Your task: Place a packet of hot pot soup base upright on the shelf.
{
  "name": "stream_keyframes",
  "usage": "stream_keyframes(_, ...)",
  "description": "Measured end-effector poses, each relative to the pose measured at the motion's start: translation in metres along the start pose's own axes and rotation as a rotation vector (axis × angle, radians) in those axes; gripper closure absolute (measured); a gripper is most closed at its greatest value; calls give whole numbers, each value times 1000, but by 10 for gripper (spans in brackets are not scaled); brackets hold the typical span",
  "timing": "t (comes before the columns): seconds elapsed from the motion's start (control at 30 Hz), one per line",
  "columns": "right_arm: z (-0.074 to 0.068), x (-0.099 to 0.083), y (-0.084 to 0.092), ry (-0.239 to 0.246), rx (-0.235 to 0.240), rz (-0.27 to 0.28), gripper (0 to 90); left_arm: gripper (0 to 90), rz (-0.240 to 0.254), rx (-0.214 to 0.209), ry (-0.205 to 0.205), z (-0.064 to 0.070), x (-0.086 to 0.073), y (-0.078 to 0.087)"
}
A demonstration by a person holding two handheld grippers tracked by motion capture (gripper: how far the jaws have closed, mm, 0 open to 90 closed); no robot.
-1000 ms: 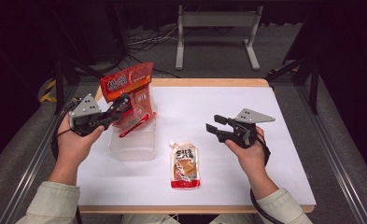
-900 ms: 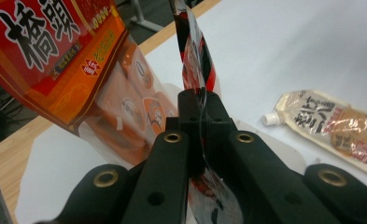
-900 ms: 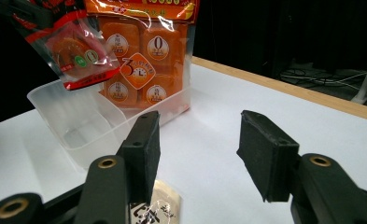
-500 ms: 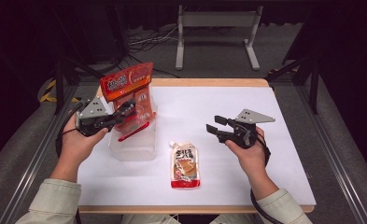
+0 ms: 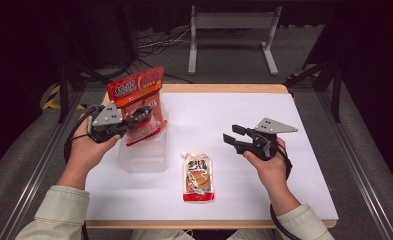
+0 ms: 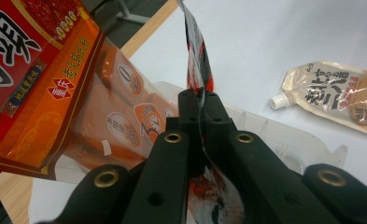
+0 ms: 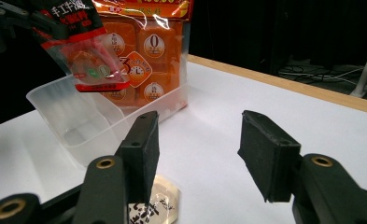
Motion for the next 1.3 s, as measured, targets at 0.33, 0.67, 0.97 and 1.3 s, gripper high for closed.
stream_keyframes(0.33, 1, -2, 2, -9, -6, -6, 475, 882, -5, -99, -1, 7, -3, 1)
stream_keyframes(0.67, 1, -4, -1, -15, 2, -14, 471, 840, -10, -165, 44, 5, -9, 2)
stream_keyframes(0.97, 1, -4, -1, -20, 5, -12, 466, 833, -49, -148, 86, -2, -16, -21)
stream_keyframes(1.3, 2, -4, -1, -23, 7, -14, 462, 813, -45, -108, 171, -9, -22, -25)
Point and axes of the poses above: each handheld gripper's, and its own axes: y roughly backward along the jaws, x roughly out of its top, z roughly to its right, the point moved 2 cm from there along -y, roughly forward along the jaws, and after that the axes turned 4 degrees about -x, right-handed, at the moved point
